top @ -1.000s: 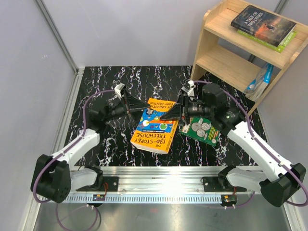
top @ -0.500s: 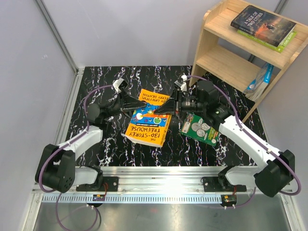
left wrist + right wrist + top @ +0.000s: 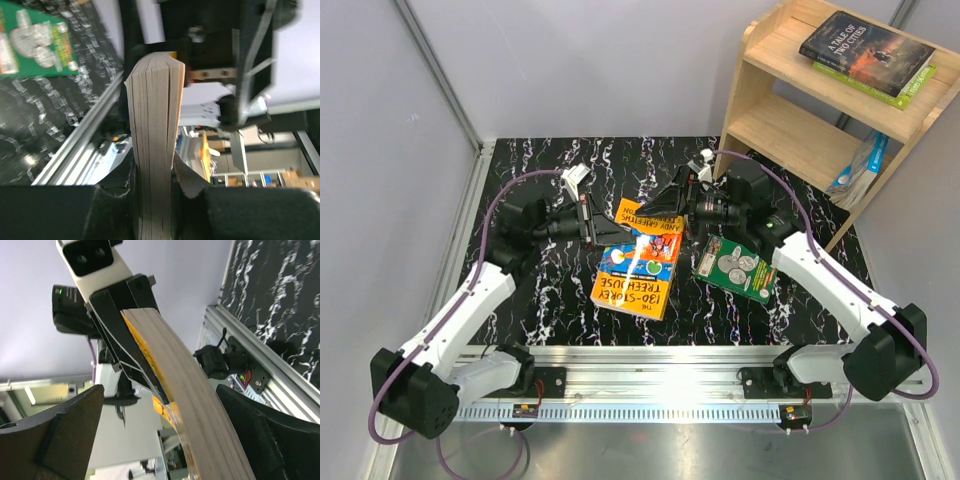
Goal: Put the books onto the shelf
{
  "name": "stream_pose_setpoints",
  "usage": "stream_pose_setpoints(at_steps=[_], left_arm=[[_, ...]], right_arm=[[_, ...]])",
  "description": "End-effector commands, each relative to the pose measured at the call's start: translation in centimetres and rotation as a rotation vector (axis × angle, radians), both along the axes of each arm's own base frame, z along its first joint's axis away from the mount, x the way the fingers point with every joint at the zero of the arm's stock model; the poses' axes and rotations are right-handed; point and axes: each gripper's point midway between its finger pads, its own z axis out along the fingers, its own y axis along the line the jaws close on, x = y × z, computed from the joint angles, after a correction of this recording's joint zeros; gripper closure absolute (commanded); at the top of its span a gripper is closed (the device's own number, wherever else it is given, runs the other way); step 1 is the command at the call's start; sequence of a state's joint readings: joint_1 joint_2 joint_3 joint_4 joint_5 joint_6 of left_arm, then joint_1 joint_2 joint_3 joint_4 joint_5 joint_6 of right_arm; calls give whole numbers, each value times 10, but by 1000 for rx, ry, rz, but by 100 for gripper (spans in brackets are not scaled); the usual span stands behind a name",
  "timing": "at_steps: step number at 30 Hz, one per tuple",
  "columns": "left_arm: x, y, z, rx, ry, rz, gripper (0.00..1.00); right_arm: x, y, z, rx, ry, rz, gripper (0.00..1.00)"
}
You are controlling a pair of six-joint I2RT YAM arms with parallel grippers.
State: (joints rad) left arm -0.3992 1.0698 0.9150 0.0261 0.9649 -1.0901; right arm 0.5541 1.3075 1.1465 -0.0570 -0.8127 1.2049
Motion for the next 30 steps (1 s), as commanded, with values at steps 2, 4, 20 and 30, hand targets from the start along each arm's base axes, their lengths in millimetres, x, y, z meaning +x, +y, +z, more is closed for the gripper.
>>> stream_pose_setpoints(at_steps=[2,4,20,30], left_arm=[[20,2,-4,87,13,109,100],[34,2,-4,106,38,161,100],[128,3,32,92,206,502,100],[120,15,37,145,246,555,100]], right_arm=[[4,-16,16,-32,-21,-142,0],[-1,-27,12,-43,-17,-203,0],[-28,-14,-29,-118,114,-556,0],[-6,-27,-25,-232,110,-754,0]])
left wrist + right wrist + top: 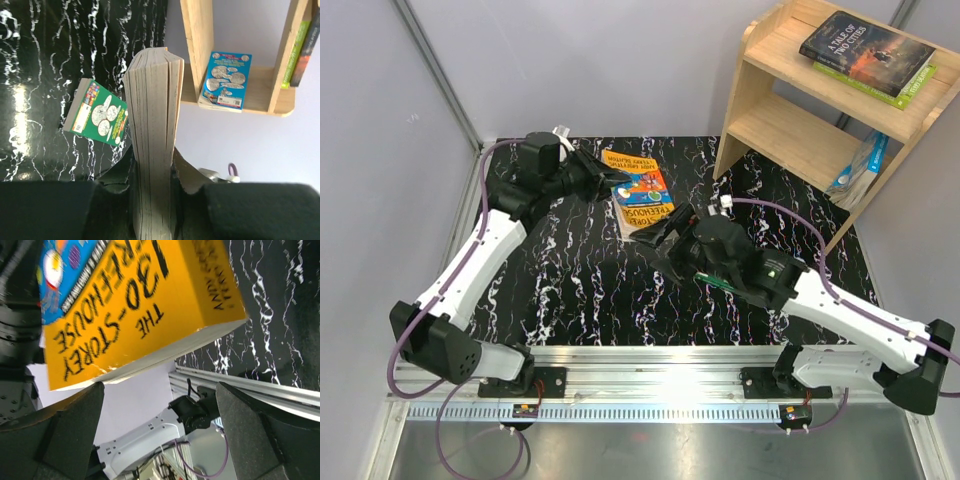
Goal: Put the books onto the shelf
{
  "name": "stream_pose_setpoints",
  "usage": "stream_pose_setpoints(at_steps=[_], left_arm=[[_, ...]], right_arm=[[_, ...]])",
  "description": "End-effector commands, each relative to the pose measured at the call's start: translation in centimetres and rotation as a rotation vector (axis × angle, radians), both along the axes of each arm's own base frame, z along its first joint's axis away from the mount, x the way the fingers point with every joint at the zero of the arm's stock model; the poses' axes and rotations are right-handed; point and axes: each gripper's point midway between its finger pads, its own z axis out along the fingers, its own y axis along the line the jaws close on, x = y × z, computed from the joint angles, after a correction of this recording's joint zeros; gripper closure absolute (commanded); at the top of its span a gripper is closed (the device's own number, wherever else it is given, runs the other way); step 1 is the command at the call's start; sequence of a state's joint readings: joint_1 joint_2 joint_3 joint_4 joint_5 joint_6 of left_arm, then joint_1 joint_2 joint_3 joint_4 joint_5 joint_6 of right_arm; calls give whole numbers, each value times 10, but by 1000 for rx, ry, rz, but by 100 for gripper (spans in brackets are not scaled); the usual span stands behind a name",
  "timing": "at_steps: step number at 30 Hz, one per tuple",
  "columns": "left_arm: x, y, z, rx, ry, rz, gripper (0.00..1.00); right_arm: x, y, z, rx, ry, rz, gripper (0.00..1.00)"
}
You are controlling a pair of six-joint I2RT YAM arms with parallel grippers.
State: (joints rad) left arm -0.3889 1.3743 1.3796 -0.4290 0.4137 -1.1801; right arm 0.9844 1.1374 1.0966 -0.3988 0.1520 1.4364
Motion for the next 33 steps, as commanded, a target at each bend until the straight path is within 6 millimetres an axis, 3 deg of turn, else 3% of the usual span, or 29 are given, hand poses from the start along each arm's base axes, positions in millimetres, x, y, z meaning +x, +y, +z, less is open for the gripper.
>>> stream_pose_setpoints(at_steps=[1,4,6,9,12,18,27,30,33], left_arm=[[-20,5,37,-51,-56,-5,100],[-24,6,31,-49,-41,-10,100],[-25,6,31,-55,-36,-12,100],[-27,3,37,-84,-37,-20,100],[-28,1,44,-112,-37,-26,100],[-30,-1,49,-142,-41,-32,100],[-38,2,52,-171,-50,-22,100],[-39,2,55,-186,-56,-24,100],[-42,1,52,-212,-43,-28,100]], right_arm=[[19,-38,23,-3,-52,-205,0],[16,-52,38,35,-108,-223,0],[14,-56,69,118,-206,-211,2],[13,-67,80,152,-240,-242,2],[16,-67,76,193,-233,-266,1],[16,-45,27,72,-70,-222,0],[35,-40,28,74,-84,-304,1],[40,-33,43,81,-112,-296,17],[45,-29,45,70,-127,-298,28]])
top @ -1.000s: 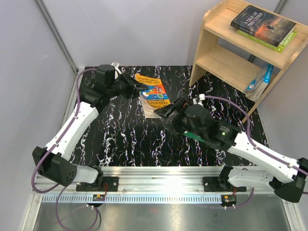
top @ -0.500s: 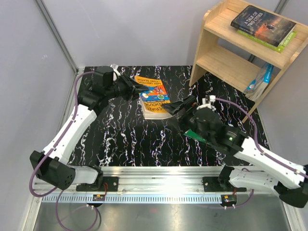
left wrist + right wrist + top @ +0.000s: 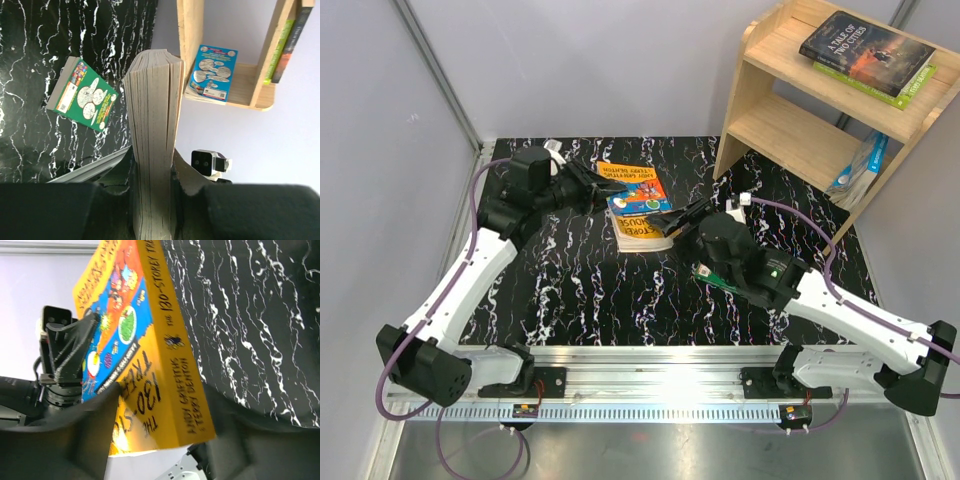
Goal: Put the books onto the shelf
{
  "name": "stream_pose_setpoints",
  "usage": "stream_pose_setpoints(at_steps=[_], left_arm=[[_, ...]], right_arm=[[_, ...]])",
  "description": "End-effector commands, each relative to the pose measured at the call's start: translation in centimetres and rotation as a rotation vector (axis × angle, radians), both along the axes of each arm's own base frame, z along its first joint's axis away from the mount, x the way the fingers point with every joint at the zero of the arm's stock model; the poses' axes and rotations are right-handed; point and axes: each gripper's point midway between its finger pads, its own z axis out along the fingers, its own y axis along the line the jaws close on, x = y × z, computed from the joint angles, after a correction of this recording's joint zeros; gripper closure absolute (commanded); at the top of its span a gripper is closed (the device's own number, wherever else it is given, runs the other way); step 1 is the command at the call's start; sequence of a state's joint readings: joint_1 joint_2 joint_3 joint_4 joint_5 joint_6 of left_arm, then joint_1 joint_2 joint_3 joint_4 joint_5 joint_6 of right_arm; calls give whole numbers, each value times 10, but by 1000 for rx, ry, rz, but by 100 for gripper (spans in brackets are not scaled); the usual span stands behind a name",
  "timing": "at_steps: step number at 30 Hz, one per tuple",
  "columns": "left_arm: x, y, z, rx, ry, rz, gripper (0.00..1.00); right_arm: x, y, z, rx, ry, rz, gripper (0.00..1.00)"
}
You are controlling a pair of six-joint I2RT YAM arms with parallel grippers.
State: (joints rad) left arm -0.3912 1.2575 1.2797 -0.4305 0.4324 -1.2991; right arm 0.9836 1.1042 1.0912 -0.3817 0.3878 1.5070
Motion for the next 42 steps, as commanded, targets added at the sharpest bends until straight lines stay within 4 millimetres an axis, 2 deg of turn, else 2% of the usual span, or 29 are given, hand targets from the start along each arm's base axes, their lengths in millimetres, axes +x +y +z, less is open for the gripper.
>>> stream_pose_setpoints(at_steps=[1,3,4,6,7,11,12,13,14,15,17,18,19,20,21,22,23,24,25,26,27,28,29,30,33,34,36,42], left_arm=[[-13,-6,45,-127,-113,-40,100],[-14,-6,44,-125,-108,-43,100],[-14,-6,43,-124,-107,-43,100],[-15,-7,42,-126,-102,-50,100],[-15,-7,42,-126,-100,-52,100],[-17,-10,36,-111,-115,-85,100],[-17,-10,29,-98,-107,-93,98],[-19,-11,23,-86,-96,-102,89],[-20,-12,13,-67,-83,-124,71],[-23,-13,5,-57,-71,-146,62],[-28,-13,-21,-16,-36,-183,30],[-34,-10,-38,13,8,-185,23],[-37,-7,-46,32,21,-187,18],[-40,-5,-52,53,13,-194,13],[-45,-2,-57,68,20,-196,9],[-48,2,-64,85,30,-194,9],[-50,5,-68,112,16,-205,9],[-56,9,-75,136,40,-210,9],[-58,13,-75,150,35,-206,9],[-60,16,-78,179,18,-216,9],[-65,20,-83,201,36,-219,9],[-69,24,-83,214,27,-220,9],[-73,28,-89,244,36,-220,9],[-75,30,-91,254,40,-222,10],[-80,36,-96,274,48,-222,10],[-80,38,-96,278,49,-219,11],[-80,41,-95,287,53,-217,12],[-84,49,-101,312,62,-199,13]], right_arm=[[14,-2,30,35,-71,-61,37],[17,-2,33,41,-81,-76,57],[17,-3,35,41,-87,-81,72],[19,-7,37,23,-99,-96,84],[18,-9,40,6,-102,-97,99],[18,-26,53,-38,-132,-134,100],[19,-35,59,-44,-147,-159,100],[17,-42,60,-76,-148,-171,100],[17,-51,64,-104,-159,-184,100],[17,-63,68,-130,-172,-220,100],[11,-87,72,-228,-159,-251,100],[12,-101,89,-240,-177,-297,100],[7,-115,81,-321,-155,-305,100],[5,-126,85,-361,-156,-322,100],[6,-140,103,-372,-177,-370,100],[0,-154,97,-472,-158,-370,100],[-2,-164,100,-514,-156,-386,100],[0,-173,117,-540,-171,-426,100],[-5,-187,110,-658,-148,-418,100],[-6,-194,113,-708,-143,-428,100],[-1,-197,125,-747,-152,-456,100],[-6,-208,118,-844,-122,-450,100],[0,-204,117,-910,-126,-436,100],[5,-212,119,-930,-114,-458,100],[13,-221,104,-984,-40,-452,100],[16,-233,102,-1009,-12,-474,100],[19,-240,96,-1069,12,-467,100],[30,-280,92,-1245,89,-509,100]])
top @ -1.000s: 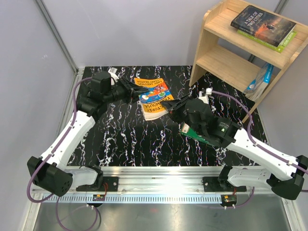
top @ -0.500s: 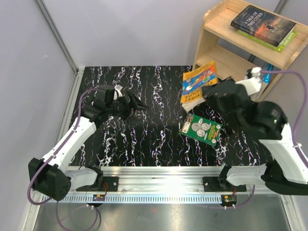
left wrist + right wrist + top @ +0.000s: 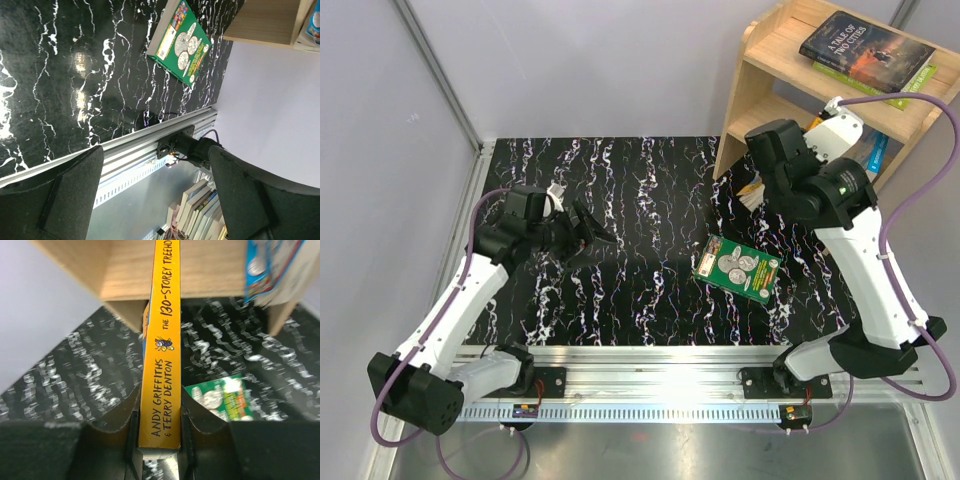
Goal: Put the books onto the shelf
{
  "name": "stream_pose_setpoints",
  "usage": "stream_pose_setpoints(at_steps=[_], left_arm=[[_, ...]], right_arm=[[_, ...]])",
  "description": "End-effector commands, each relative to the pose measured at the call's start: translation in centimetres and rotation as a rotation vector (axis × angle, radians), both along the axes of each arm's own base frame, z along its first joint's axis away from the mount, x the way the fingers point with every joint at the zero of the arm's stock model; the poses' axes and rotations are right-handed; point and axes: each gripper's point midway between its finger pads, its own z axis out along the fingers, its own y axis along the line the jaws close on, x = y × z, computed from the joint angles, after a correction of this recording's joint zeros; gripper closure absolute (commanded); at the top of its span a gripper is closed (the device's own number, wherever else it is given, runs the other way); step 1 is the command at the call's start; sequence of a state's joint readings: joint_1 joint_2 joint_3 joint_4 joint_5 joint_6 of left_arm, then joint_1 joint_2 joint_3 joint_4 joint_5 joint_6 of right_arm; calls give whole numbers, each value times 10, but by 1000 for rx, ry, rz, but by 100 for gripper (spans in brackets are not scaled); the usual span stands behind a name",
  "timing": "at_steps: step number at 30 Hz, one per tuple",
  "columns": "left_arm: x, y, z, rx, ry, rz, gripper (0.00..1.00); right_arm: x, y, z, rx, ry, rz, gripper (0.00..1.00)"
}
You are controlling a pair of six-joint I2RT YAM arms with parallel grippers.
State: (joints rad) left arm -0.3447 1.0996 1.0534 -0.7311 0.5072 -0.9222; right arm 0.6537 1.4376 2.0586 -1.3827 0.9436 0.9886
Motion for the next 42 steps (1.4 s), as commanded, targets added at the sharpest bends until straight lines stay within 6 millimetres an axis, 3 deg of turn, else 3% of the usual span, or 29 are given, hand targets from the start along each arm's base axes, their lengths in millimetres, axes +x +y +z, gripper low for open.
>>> stream_pose_setpoints(at_steps=[1,5,12,16,19,21,27,32,36,37,42], left_arm=[[-4,7,-2,17,-26,-2,14],[-5,6,-7,17,-16,2,17],[-2,7,-9,26,-13,11,18],[-1,9,-13,39,-6,20,19],[2,9,-12,43,-9,27,20],[4,10,-12,54,-6,37,20],[9,11,-11,68,-10,49,20],[10,14,-10,84,-4,56,21],[9,17,-10,103,-7,69,21],[8,19,-12,108,-5,72,21],[1,24,-21,117,0,96,21]], right_arm=[[-31,-59,-5,-271,156,-53,100],[-15,-78,-6,-339,182,-47,100],[10,-116,-37,-302,215,-55,100],[32,-134,-40,-284,187,-81,100],[48,-133,-34,-271,156,-60,100],[59,-121,-30,-237,128,-2,100],[72,-109,-35,-189,91,44,100],[89,-120,-33,-189,51,35,100],[97,-139,-30,-185,9,12,100],[97,-155,-26,-195,-1,-21,100],[101,-154,-2,-234,-85,31,100]])
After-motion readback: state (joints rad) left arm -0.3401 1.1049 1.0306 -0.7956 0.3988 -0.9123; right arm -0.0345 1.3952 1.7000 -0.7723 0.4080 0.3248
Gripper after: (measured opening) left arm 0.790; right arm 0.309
